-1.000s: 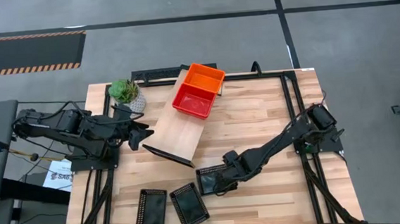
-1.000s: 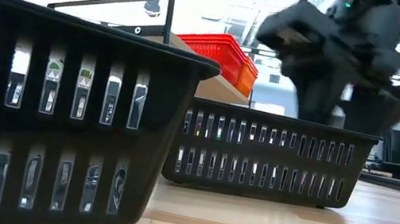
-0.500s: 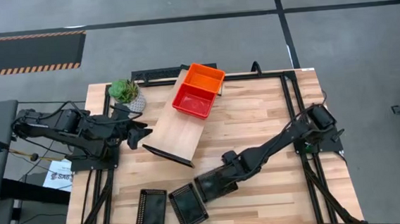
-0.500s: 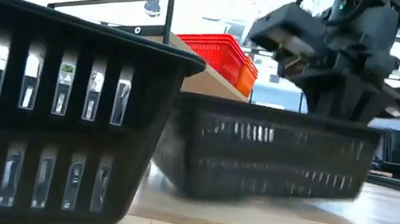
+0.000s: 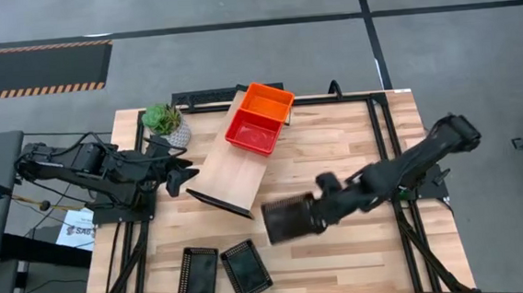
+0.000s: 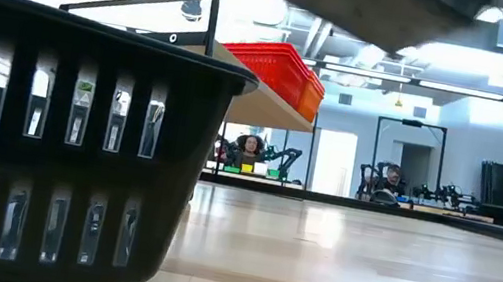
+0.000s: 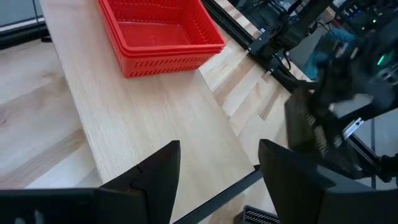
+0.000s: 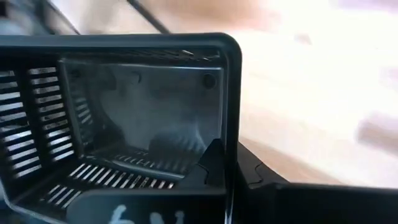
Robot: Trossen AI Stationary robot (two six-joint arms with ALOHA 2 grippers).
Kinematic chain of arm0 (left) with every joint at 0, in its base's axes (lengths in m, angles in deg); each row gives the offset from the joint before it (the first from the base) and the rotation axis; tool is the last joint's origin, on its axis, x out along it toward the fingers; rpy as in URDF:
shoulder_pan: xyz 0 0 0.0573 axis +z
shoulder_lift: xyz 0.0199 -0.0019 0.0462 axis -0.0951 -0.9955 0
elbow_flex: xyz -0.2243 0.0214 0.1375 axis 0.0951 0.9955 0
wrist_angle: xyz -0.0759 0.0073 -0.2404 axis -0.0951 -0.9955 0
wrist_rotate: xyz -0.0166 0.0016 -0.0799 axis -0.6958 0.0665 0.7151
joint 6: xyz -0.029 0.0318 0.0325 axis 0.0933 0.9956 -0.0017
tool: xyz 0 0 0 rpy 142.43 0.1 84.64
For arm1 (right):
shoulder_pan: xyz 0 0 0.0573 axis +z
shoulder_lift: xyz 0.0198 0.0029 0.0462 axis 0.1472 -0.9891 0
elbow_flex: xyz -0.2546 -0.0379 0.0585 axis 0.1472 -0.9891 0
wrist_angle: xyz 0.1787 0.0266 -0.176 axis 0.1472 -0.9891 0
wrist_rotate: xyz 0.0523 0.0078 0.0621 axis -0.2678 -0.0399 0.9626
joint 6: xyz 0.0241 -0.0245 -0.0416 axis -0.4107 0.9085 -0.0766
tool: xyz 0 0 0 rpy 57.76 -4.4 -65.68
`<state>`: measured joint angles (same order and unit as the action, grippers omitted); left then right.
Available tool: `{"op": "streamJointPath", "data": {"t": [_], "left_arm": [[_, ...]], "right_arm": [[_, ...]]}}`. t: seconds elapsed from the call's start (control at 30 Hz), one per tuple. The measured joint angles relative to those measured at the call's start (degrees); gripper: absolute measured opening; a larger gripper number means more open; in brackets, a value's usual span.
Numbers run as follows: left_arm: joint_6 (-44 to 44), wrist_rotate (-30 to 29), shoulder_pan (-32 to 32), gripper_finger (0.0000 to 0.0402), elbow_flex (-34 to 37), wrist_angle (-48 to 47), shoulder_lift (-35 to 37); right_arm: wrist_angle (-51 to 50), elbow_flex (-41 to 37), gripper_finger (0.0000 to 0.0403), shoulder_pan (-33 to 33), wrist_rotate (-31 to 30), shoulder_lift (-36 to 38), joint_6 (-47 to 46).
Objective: Stack baskets on shelf by color
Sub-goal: Put the right black bin on the shelf
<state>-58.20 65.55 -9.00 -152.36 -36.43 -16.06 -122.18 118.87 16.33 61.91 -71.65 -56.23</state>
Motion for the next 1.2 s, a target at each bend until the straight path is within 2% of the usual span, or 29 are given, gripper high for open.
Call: {"op": "streamJointPath", "data": {"t": [0.13,0.23,0.47,0.73,0.97,1.07,1.2], "left_arm": [[0.21,0.76,0.00,0.0204,0.00,-0.04,0.27],[0.25,0.97,-0.01,0.0204,0.00,-0.04,0.47],[1.26,0.92,0.00,0.0204,-0.02,-1.39,2.17],[1.28,-0.54,0.00,0.0204,-0.02,-1.62,4.78],[1.32,-3.54,-0.02,0.0204,-0.02,-2.67,6.43],[1.33,-3.55,0.00,0.0204,-0.02,-2.70,6.76],[2.81,-3.48,0.00,0.0204,-0.02,-2.73,6.78]], "right_arm": [[0.51,1.98,0.0005,-1.87,-9.95,3.83,0.04],[0.60,4.69,0.0008,-4.31,-13.69,3.30,2.44],[0.62,14.55,0.0007,-11.12,-14.01,-4.95,10.17],[0.16,23.12,0.0010,-13.75,-13.99,-14.37,9.08],[-0.69,26.20,0.0017,-13.16,-13.98,-19.94,3.74],[-1.13,26.24,0.0027,-13.20,-13.98,-21.00,1.26],[-0.63,26.43,0.0021,-13.73,-14.39,-21.56,0.30]]}}
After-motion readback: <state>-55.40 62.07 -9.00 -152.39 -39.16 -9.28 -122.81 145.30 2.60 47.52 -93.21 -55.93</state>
